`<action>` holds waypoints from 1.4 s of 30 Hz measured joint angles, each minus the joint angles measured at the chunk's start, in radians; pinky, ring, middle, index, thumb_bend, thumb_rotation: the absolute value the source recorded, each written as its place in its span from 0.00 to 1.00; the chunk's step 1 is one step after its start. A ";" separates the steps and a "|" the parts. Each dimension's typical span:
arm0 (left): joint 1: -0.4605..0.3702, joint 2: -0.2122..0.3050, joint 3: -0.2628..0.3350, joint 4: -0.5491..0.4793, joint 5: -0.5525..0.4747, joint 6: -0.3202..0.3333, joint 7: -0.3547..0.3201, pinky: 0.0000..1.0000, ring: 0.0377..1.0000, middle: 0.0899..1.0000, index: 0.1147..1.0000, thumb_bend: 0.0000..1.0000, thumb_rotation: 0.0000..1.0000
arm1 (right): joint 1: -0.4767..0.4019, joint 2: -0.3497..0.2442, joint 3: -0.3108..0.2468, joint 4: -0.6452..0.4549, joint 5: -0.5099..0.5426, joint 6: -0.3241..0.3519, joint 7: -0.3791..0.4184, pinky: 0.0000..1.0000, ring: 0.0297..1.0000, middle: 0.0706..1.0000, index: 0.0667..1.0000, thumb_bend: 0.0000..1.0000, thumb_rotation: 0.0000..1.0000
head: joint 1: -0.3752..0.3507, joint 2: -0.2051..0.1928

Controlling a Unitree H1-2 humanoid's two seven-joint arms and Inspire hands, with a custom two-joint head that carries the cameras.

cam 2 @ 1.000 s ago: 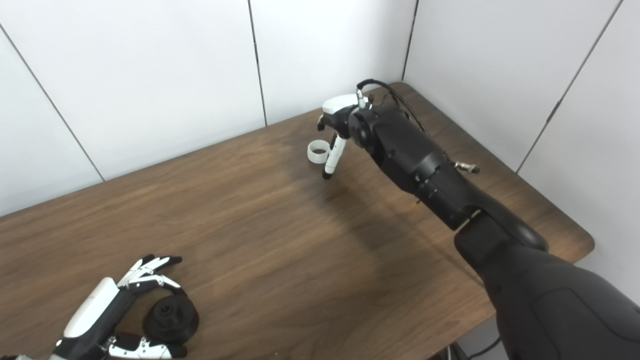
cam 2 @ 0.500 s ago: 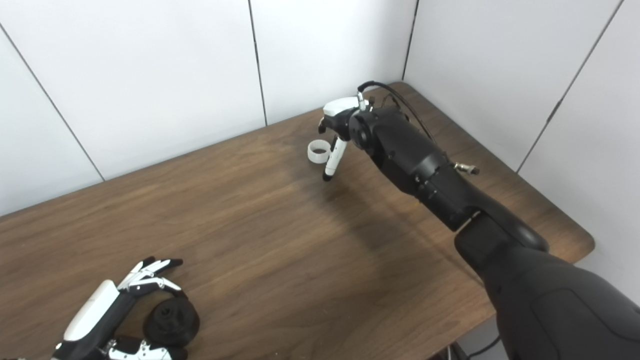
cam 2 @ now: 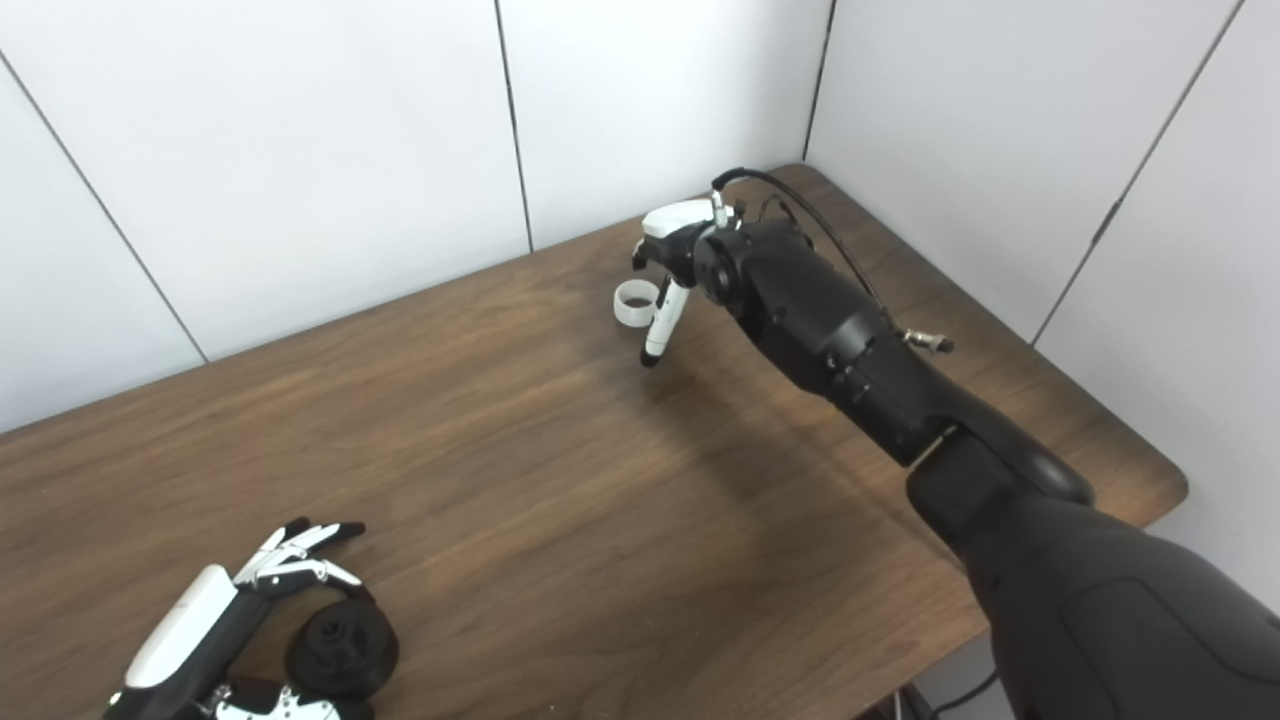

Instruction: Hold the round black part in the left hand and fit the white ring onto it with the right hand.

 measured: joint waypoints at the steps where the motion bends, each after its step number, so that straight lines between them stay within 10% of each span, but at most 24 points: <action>1: 0.001 0.000 0.000 -0.002 0.000 0.003 0.000 1.00 0.91 0.89 0.41 0.52 0.04 | -0.001 0.000 0.001 0.007 0.000 0.000 -0.004 1.00 1.00 1.00 0.88 1.00 0.41 | 0.002 0.002; 42: 0.031 -0.001 0.003 -0.039 0.002 0.026 -0.001 1.00 0.91 0.89 0.41 0.51 0.05 | -0.010 0.022 0.040 0.057 0.010 0.000 -0.089 1.00 1.00 1.00 0.89 0.96 0.51 | 0.031 0.014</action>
